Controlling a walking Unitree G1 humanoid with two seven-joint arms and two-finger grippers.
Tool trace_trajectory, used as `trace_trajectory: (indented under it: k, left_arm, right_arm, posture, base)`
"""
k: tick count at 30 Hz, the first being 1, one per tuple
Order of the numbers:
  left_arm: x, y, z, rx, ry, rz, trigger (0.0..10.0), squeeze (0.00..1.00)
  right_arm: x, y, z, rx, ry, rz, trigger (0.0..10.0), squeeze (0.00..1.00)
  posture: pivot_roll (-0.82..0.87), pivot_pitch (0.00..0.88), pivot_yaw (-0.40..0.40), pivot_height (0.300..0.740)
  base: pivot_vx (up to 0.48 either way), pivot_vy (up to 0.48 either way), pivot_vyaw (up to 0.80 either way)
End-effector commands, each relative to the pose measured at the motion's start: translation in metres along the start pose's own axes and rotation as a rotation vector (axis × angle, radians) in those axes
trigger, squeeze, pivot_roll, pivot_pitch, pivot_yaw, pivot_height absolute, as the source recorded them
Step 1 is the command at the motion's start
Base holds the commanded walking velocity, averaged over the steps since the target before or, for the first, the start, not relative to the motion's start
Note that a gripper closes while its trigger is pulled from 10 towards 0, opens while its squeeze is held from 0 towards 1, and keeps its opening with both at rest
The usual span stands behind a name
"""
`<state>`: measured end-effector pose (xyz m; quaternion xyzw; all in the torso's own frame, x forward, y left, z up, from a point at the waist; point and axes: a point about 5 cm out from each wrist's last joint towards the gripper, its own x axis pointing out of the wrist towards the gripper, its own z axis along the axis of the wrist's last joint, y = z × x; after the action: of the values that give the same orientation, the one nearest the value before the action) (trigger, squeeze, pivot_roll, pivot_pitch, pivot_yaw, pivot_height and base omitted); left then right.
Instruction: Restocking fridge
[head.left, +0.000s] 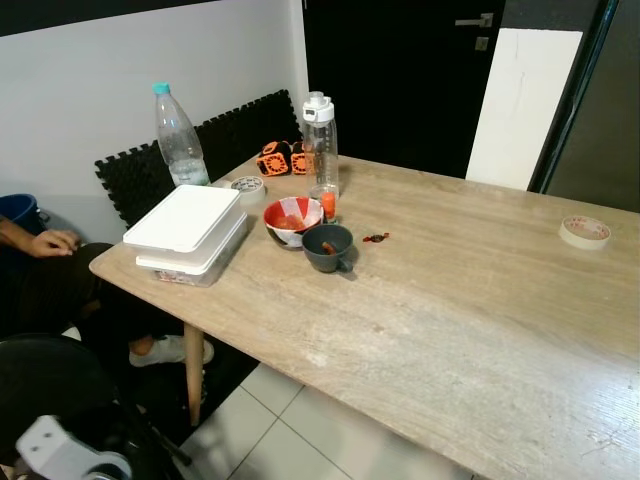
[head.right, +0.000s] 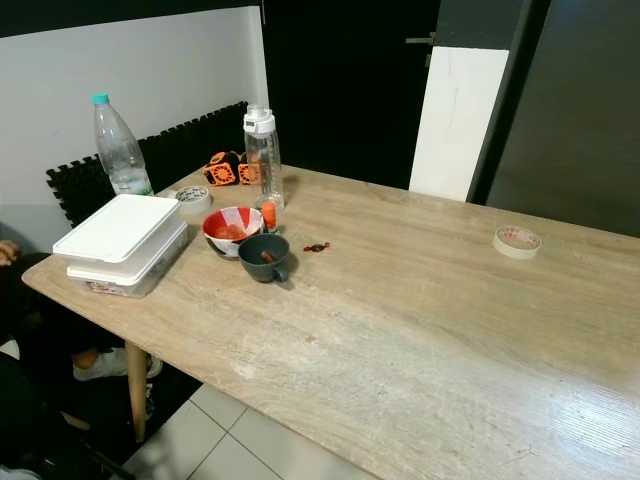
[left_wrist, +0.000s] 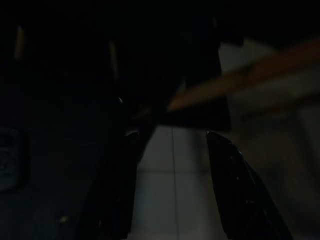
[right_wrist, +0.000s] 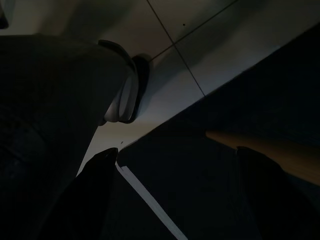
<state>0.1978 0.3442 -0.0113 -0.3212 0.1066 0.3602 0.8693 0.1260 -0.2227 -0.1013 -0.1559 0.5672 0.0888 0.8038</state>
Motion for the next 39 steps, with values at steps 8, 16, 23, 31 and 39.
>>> trace_trajectory:
  k: [8, 16, 23, 31, 39]
  left_arm:
    - [0.001, -0.012, 0.022, -0.296, -0.104, -0.343, 10.0, 0.00]
    - [-0.010, -0.042, 0.046, -0.417, -0.179, -0.898, 10.0, 0.00]
    - [-0.022, -0.082, 0.063, -0.341, -0.203, -1.226, 10.0, 0.00]
    - [-0.053, -0.175, 0.064, -0.174, -0.104, -1.685, 10.0, 0.00]
    - [-0.082, -0.218, 0.035, -0.070, 0.039, -1.833, 10.0, 0.00]
  right_arm:
    - [0.000, 0.000, -0.001, 0.025, -0.004, 0.005, 10.0, 0.00]
    - [0.000, -0.002, 0.002, 0.035, -0.010, 0.003, 10.0, 0.00]
    - [-0.001, -0.004, 0.001, 0.030, -0.009, 0.007, 10.0, 0.00]
    - [-0.001, -0.004, 0.001, 0.025, -0.006, 0.003, 10.0, 0.00]
    - [-0.001, -0.004, 0.001, 0.020, -0.003, 0.006, 10.0, 0.00]
  posture:
    - [-0.06, 0.000, 0.048, 0.740]
    - [-0.05, 0.000, 0.035, 0.740]
    - [-0.05, 0.000, 0.036, 0.740]
    - [-0.06, 0.000, 0.032, 0.740]
    - [-0.06, 0.000, 0.030, 0.740]
  base:
    - [0.000, 0.000, 0.00]
    - [0.000, 0.000, 0.00]
    - [0.000, 0.000, 0.00]
    - [0.000, 0.000, 0.00]
    - [0.000, 0.000, 0.00]
